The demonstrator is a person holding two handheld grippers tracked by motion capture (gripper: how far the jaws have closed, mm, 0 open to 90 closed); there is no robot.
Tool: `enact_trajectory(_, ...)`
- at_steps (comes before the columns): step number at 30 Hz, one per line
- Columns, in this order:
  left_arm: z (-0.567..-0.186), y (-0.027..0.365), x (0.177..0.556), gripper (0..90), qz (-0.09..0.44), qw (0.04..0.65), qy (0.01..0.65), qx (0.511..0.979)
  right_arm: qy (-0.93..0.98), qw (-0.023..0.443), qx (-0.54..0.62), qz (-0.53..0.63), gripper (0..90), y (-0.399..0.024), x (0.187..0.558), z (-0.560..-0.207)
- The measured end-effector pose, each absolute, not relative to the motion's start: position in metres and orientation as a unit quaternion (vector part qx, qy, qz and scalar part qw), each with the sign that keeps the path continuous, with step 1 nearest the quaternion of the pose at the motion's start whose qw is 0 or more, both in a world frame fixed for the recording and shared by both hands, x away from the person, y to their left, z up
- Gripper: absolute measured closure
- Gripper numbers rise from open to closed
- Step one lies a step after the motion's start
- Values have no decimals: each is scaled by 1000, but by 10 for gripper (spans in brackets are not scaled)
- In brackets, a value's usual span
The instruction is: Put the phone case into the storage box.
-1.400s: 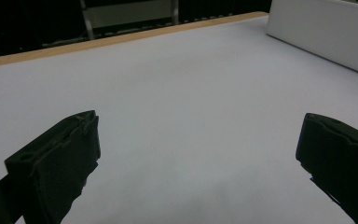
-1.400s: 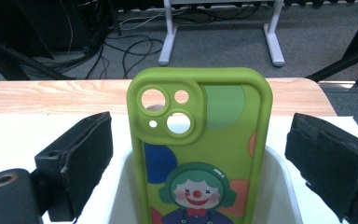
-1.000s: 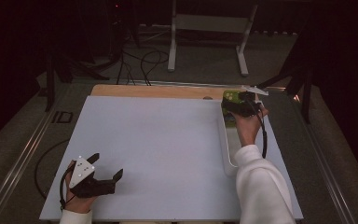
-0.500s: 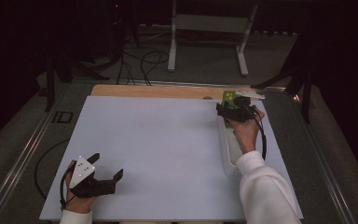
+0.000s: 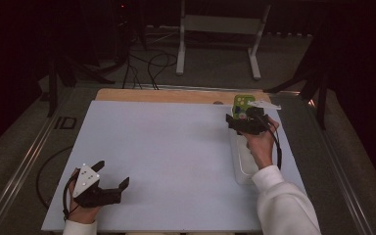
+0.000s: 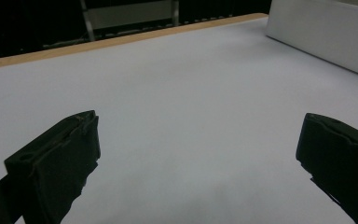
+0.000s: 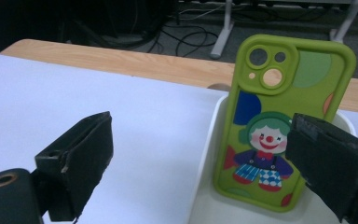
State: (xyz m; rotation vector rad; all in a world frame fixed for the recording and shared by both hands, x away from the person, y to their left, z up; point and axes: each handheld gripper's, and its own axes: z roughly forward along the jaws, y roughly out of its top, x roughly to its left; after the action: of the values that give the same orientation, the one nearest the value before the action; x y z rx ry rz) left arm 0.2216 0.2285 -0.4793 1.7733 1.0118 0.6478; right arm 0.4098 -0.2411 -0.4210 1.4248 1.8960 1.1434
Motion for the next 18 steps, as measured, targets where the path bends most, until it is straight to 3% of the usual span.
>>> enact_trajectory(18, -479, 230, 222, 1, 264, 481, 417, 725, 714, 230, 477, 457, 74, -243, 369, -413)
